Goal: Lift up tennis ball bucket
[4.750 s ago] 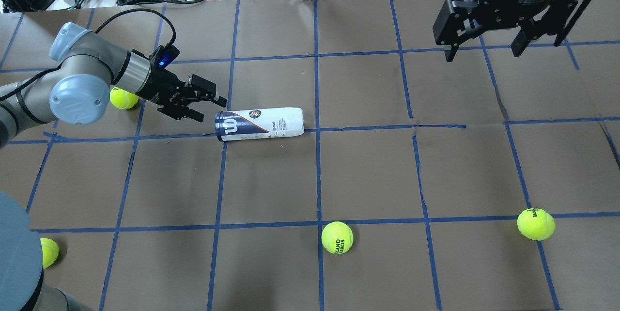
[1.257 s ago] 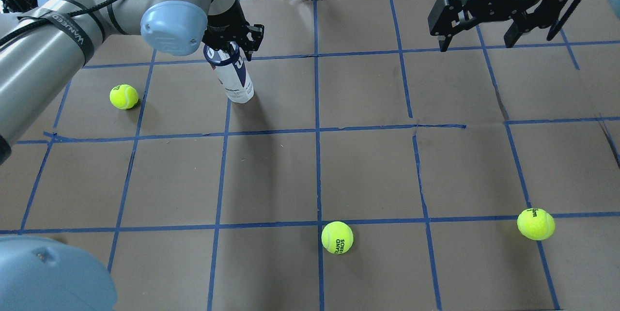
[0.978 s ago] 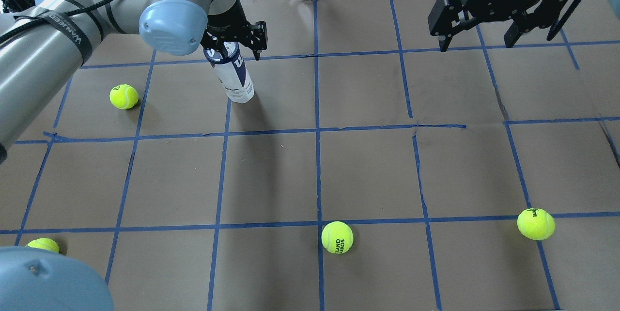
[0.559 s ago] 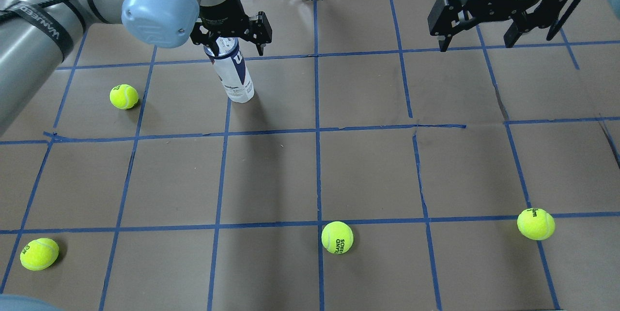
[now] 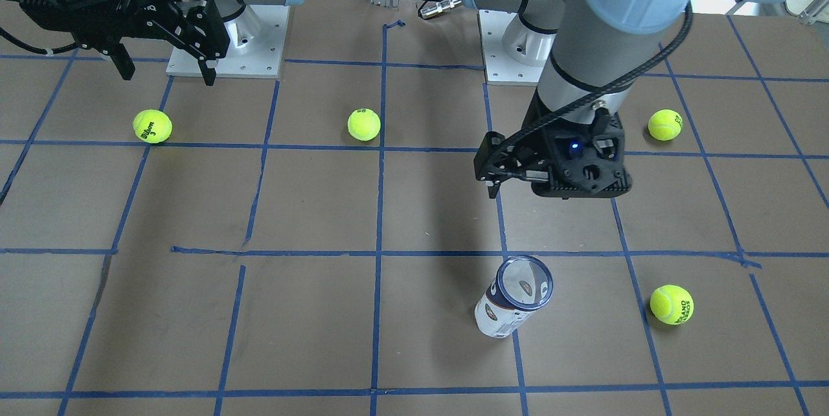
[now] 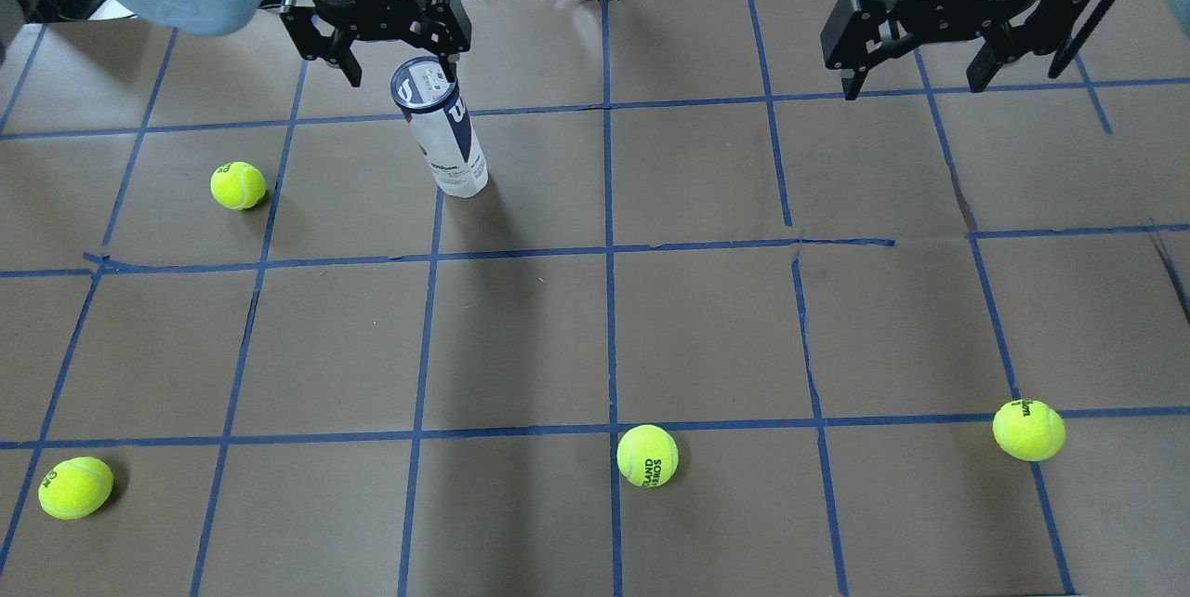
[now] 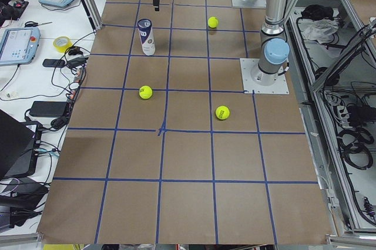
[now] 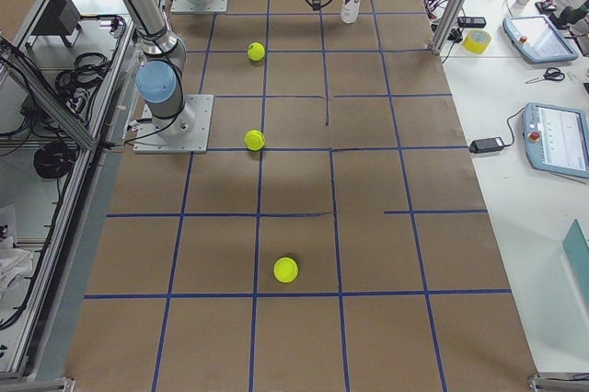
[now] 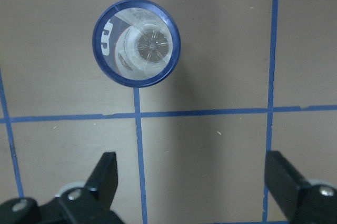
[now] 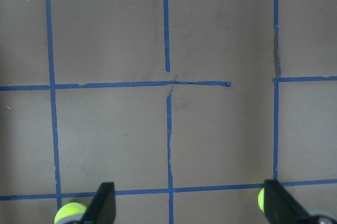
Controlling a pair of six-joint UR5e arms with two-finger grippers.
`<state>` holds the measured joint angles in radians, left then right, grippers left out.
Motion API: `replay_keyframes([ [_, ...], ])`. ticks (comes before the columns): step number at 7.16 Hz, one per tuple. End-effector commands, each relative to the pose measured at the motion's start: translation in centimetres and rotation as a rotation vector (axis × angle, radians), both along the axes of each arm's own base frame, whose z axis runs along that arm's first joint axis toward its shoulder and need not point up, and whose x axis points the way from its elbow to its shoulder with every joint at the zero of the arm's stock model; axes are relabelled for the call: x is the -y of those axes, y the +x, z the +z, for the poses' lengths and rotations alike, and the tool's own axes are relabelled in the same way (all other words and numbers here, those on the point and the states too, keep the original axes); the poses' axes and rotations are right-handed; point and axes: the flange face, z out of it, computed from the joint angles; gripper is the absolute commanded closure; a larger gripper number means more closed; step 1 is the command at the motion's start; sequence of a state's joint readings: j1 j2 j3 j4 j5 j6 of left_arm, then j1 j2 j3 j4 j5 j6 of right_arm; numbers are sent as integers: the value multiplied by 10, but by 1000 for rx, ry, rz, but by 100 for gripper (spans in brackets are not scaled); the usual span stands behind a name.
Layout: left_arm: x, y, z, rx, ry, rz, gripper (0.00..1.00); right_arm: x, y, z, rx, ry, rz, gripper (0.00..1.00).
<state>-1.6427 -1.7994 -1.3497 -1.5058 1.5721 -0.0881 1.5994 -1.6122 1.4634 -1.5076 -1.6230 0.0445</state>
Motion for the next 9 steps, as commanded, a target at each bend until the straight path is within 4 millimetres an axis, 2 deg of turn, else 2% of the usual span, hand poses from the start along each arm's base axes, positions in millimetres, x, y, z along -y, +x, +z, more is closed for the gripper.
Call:
replay_keyframes([
  [1, -11, 59, 26, -3, 3, -7, 0, 0, 0, 0, 0, 1, -1, 0],
  [2, -18, 75, 34, 1, 10, 0, 0, 0, 0, 0, 0, 1, 1, 0],
  [3, -32, 82, 45, 6, 16, -7, 0, 0, 0, 0, 0, 1, 1, 0],
  [5, -59, 82, 42, -2, 34, -20, 0, 0, 0, 0, 0, 1, 1, 0],
  [9, -64, 83, 39, -1, 35, -18, 0, 6, 4, 6, 25, -47, 11, 0],
])
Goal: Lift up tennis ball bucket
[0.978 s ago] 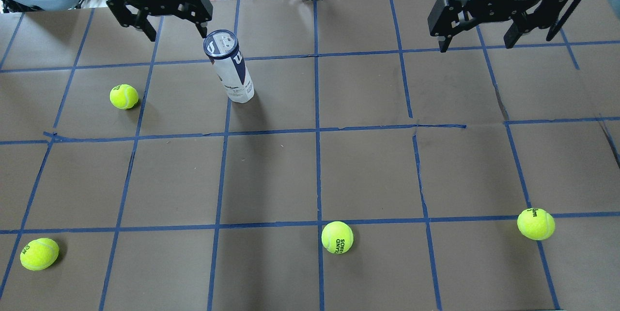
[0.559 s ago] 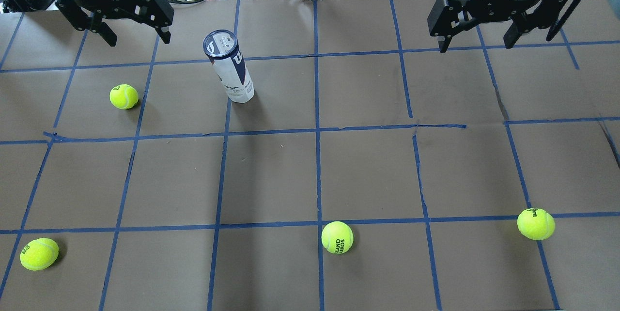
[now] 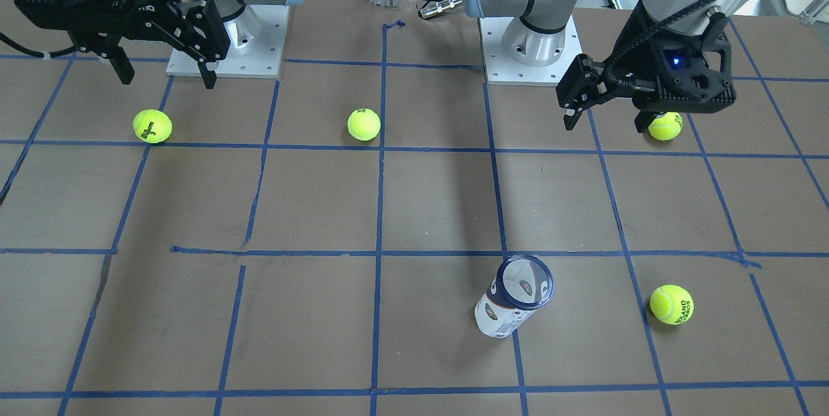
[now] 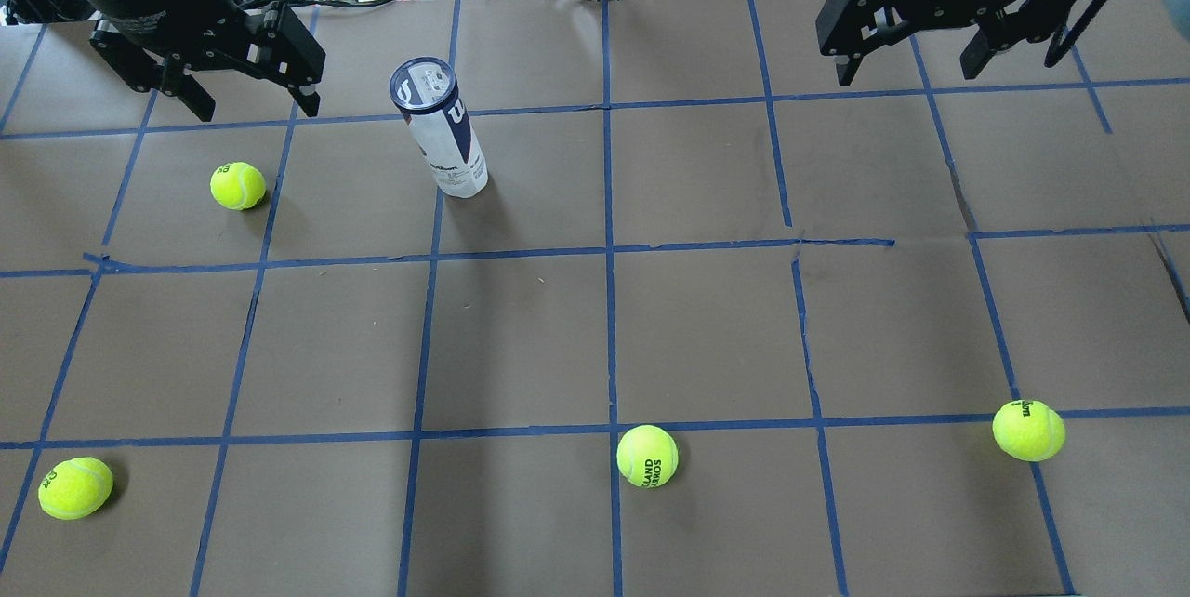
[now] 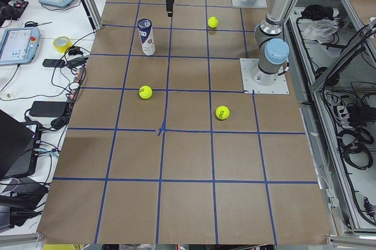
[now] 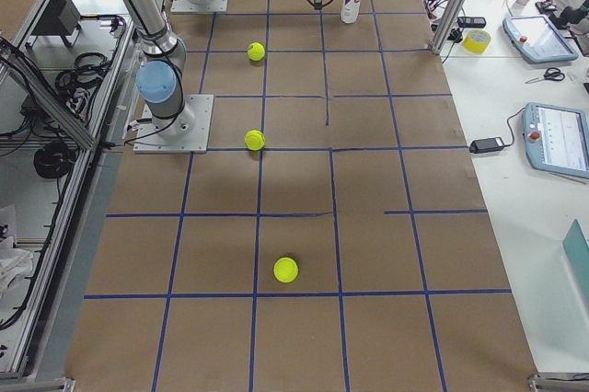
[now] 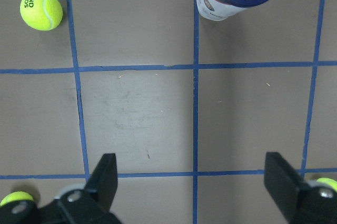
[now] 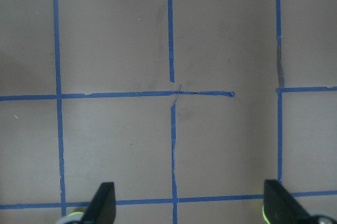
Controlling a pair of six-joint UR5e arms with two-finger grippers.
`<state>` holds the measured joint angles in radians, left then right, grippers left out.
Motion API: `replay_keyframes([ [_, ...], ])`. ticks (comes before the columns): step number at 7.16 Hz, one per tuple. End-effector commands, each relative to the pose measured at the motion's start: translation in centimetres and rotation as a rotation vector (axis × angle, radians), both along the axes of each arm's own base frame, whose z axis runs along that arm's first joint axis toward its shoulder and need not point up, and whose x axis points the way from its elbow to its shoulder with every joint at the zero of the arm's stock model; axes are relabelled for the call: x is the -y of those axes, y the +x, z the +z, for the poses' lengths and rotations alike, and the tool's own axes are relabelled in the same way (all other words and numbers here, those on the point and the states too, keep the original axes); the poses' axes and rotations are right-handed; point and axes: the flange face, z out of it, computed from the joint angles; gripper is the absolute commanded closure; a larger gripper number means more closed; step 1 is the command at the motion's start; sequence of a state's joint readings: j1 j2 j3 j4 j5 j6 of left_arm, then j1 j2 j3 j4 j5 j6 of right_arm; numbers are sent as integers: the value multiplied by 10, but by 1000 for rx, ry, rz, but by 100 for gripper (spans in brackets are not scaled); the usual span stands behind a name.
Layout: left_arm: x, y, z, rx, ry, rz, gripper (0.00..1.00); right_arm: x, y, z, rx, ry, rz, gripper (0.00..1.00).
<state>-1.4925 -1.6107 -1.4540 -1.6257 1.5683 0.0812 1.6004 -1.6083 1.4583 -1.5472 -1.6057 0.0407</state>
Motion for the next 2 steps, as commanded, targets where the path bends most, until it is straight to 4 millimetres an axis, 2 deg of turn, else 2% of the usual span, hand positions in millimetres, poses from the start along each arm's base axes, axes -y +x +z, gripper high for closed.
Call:
replay_keyframes([
  [1, 0, 1, -1, 2, 1, 1, 0, 1, 1, 0, 7, -5, 4, 0],
  [2, 0, 0, -1, -4, 0, 1, 0, 1, 1, 0, 7, -8, 3, 0],
])
